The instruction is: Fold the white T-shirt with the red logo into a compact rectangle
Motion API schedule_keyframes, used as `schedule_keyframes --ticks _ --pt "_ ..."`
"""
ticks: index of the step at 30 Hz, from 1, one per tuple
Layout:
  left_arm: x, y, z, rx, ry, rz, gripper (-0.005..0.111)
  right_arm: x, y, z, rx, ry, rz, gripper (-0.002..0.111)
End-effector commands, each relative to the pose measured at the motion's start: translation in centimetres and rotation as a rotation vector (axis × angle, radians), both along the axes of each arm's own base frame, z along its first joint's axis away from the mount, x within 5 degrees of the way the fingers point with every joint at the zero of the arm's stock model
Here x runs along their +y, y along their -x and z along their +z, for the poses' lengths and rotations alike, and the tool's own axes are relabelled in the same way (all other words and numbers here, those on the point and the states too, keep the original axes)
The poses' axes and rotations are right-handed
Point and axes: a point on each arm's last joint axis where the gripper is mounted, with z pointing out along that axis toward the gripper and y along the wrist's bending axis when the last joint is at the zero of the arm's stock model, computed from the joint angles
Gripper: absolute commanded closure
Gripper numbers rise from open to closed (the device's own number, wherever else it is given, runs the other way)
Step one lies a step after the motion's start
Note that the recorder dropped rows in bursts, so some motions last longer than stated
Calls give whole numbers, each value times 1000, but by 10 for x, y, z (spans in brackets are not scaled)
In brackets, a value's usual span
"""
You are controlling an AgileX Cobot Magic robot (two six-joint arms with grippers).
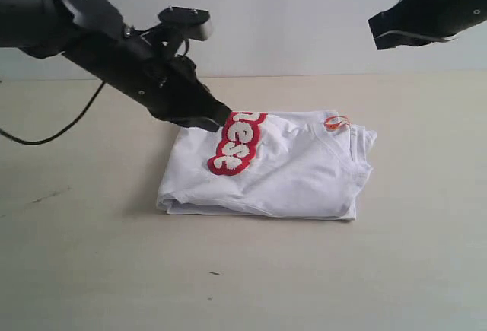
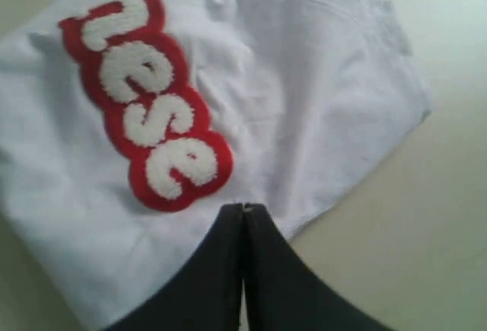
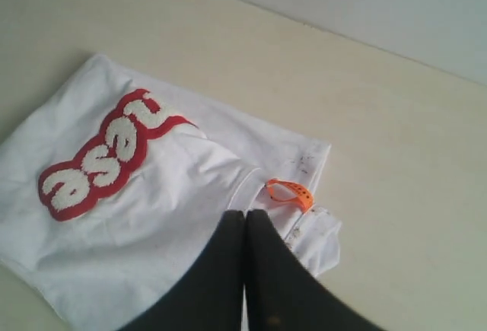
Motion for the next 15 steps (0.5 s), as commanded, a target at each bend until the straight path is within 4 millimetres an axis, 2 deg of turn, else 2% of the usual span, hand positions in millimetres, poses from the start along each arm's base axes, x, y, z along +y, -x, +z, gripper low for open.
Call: schedule_keyframes --ticks 1,6,12,15 --pt "31 12 17 -90 25 115 104 -1 20 15 -91 15 -36 108" --pt "74 41 53 -262 95 291 104 -3 54 30 -201 23 -92 108" --pt "101 95 95 -431 185 333 107 -3 104 50 -344 2 -146 108" --pt "111 117 108 -499 228 356 107 -3 127 59 -425 -9 -176 108"
